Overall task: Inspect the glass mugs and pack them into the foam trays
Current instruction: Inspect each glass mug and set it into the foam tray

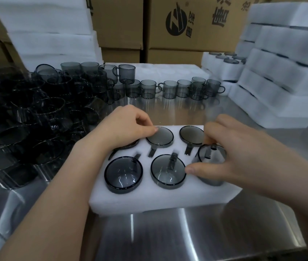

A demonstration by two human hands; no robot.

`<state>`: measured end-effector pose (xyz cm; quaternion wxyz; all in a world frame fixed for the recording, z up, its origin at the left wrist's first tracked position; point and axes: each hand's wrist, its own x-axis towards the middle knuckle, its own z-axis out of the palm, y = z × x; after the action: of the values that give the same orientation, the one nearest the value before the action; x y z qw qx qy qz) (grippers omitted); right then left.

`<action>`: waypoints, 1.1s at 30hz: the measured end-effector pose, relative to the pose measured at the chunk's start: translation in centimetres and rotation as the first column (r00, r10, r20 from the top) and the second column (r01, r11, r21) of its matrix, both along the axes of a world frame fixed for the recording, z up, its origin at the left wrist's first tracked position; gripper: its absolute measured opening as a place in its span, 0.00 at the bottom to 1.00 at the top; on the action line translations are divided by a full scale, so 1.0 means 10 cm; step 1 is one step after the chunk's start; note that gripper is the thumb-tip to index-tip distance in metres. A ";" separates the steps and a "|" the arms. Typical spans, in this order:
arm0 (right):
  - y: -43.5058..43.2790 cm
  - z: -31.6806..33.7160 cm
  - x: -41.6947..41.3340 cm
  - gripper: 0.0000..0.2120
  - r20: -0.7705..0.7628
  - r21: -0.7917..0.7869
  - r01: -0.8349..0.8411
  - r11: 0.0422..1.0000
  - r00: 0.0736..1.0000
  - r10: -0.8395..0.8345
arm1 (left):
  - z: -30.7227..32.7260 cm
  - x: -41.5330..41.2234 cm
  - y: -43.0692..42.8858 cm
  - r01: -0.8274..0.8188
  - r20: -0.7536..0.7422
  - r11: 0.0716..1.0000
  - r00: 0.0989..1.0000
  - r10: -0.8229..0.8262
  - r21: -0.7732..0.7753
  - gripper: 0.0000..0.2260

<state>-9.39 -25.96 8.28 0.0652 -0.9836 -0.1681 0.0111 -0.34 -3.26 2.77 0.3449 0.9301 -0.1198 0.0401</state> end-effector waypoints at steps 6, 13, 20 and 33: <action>0.04 -0.09 0.03 0.23 0.064 -0.013 0.065 0.998 0.996 -0.064 | -0.01 0.01 0.01 0.001 0.005 1.000 1.000 -0.001 -0.005 0.07; 0.00 -0.30 0.07 0.38 -0.100 0.051 -0.084 0.995 0.991 0.089 | -0.03 0.04 0.00 0.004 0.014 1.000 1.000 -0.004 0.008 0.08; -0.01 -0.37 0.13 0.43 -0.184 -0.105 -0.128 0.986 0.977 0.107 | -0.05 0.07 -0.01 0.000 0.036 1.000 0.999 -0.001 0.026 0.08; 0.38 -0.54 0.56 0.40 0.019 0.099 -0.157 0.983 0.988 0.156 | -0.02 0.03 -0.01 0.001 0.090 1.000 0.996 -0.002 0.009 0.13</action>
<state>-3.74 -22.15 2.90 0.1126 -0.9629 -0.2454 0.0025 -0.03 -3.32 2.55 0.3350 0.9288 -0.1359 0.0811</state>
